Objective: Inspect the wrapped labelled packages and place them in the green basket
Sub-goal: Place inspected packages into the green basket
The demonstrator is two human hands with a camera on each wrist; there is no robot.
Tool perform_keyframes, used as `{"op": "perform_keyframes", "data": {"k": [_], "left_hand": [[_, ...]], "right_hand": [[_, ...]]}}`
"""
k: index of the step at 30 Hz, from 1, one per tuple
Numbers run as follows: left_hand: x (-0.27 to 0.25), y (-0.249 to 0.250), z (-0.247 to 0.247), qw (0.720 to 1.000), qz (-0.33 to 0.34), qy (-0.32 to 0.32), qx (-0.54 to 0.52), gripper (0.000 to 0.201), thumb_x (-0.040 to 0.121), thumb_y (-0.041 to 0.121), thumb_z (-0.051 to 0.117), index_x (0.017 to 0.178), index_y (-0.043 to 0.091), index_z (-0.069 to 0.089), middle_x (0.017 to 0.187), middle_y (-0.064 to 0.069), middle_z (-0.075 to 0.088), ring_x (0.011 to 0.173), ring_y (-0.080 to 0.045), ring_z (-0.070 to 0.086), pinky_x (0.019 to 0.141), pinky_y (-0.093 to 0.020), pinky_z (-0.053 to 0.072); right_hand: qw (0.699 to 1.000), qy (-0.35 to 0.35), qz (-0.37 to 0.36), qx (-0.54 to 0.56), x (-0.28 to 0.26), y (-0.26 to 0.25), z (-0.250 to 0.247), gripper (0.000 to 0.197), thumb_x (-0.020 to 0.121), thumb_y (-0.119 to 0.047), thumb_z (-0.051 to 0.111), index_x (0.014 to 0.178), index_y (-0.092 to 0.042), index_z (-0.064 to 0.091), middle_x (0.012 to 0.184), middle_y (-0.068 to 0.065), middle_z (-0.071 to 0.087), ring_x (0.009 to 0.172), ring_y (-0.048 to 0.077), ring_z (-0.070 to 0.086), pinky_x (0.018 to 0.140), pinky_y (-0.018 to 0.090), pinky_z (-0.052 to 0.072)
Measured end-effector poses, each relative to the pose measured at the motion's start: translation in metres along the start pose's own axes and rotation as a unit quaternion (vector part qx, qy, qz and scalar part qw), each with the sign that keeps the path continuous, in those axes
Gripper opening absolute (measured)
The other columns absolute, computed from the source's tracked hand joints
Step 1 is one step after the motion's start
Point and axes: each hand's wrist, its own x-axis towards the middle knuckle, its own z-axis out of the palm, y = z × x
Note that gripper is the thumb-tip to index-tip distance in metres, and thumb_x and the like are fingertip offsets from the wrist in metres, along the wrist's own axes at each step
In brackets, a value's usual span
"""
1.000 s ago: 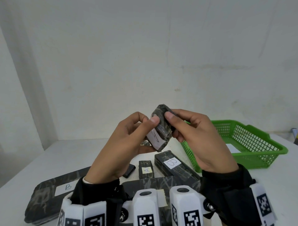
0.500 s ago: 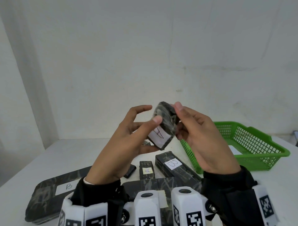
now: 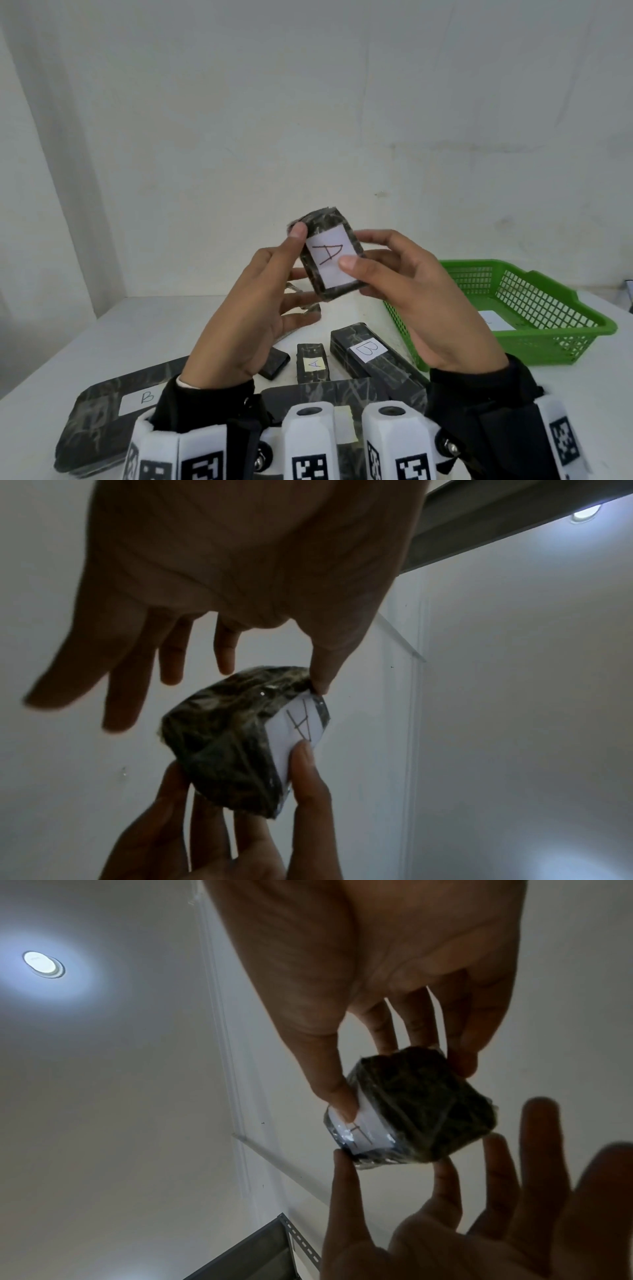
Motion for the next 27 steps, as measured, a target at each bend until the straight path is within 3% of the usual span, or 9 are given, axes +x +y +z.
{"op": "perform_keyframes", "data": {"k": [3,5,7,10,13,17,21,24,27], "left_hand": [[0.001,-0.001,-0.001,0.999,0.035,0.022,-0.021,0.065,0.070,0.052,0.082,0.117,0.013,0.059,0.095,-0.004,0.073,0.092,-0.029,0.073,0.091,-0.050,0.057],[0.001,-0.002,0.002,0.998,0.055,0.021,-0.037,0.061,0.068,0.044,0.076,0.115,0.009,0.061,0.084,-0.001,0.073,0.087,-0.028,0.072,0.089,-0.045,0.059],[0.002,-0.003,0.003,0.996,0.070,0.023,-0.056,0.058,0.071,0.037,0.070,0.118,0.004,0.061,0.086,-0.004,0.075,0.091,-0.032,0.073,0.086,-0.042,0.060],[0.002,-0.007,0.007,0.993,0.080,0.031,-0.080,0.056,0.076,0.032,0.067,0.121,-0.001,0.061,0.092,-0.011,0.074,0.101,-0.039,0.071,0.086,-0.042,0.060],[0.002,-0.009,0.014,0.992,0.078,0.028,-0.093,0.053,0.079,0.031,0.065,0.121,-0.001,0.061,0.090,-0.011,0.072,0.101,-0.037,0.070,0.084,-0.038,0.060],[0.003,-0.016,0.027,0.992,0.067,0.049,-0.096,0.040,0.089,0.027,0.062,0.118,0.000,0.060,0.097,-0.015,0.071,0.093,-0.030,0.072,0.077,-0.031,0.061],[0.001,-0.026,0.043,0.994,0.029,0.065,-0.083,0.053,0.075,0.036,0.069,0.116,0.004,0.059,0.114,-0.024,0.066,0.095,-0.027,0.073,0.074,-0.033,0.062],[-0.002,-0.030,0.057,0.995,-0.019,0.038,-0.088,0.049,0.078,0.032,0.069,0.117,0.005,0.059,0.112,-0.018,0.068,0.096,-0.029,0.073,0.080,-0.041,0.062],[0.001,-0.033,0.074,0.998,-0.057,0.004,-0.037,0.045,0.080,0.034,0.069,0.118,0.011,0.060,0.110,-0.011,0.070,0.100,-0.026,0.071,0.091,-0.044,0.056]], "right_hand": [[1.000,0.007,-0.003,0.013,0.000,-0.002,-0.001,0.044,0.060,-0.043,0.075,0.097,-0.020,0.074,0.093,0.001,0.075,0.079,0.006,0.063,0.073,0.018,0.045],[1.000,0.006,-0.003,0.016,0.000,-0.002,-0.002,0.044,0.060,-0.042,0.075,0.097,-0.018,0.075,0.094,0.003,0.075,0.078,0.005,0.063,0.068,0.013,0.046],[1.000,0.010,0.003,0.017,0.002,-0.001,-0.003,0.052,0.059,-0.047,0.074,0.103,-0.019,0.075,0.097,0.002,0.075,0.082,0.004,0.064,0.072,0.014,0.046],[0.999,0.033,0.021,0.027,0.004,0.001,-0.005,0.068,0.055,-0.054,0.074,0.114,-0.021,0.070,0.102,0.001,0.073,0.092,0.007,0.064,0.084,0.027,0.049],[0.997,0.051,0.037,0.044,0.002,0.001,-0.012,0.069,0.054,-0.050,0.075,0.115,-0.018,0.070,0.108,0.006,0.074,0.095,0.014,0.068,0.089,0.033,0.053],[0.995,0.054,0.069,0.042,-0.004,-0.001,-0.027,0.066,0.058,-0.039,0.078,0.118,-0.015,0.064,0.108,0.014,0.072,0.083,0.017,0.072,0.080,0.033,0.059],[0.992,0.061,0.109,0.031,-0.008,0.000,-0.044,0.056,0.061,-0.026,0.078,0.112,-0.009,0.064,0.109,0.022,0.069,0.082,0.020,0.070,0.080,0.037,0.061],[0.987,0.056,0.148,0.023,-0.009,-0.003,-0.067,0.055,0.061,-0.027,0.077,0.110,-0.007,0.065,0.097,0.015,0.072,0.075,0.019,0.067,0.074,0.033,0.061],[0.981,0.051,0.186,0.011,-0.004,-0.010,-0.103,0.041,0.067,-0.027,0.075,0.102,-0.006,0.069,0.086,0.006,0.073,0.070,0.018,0.066,0.067,0.027,0.059]]}}
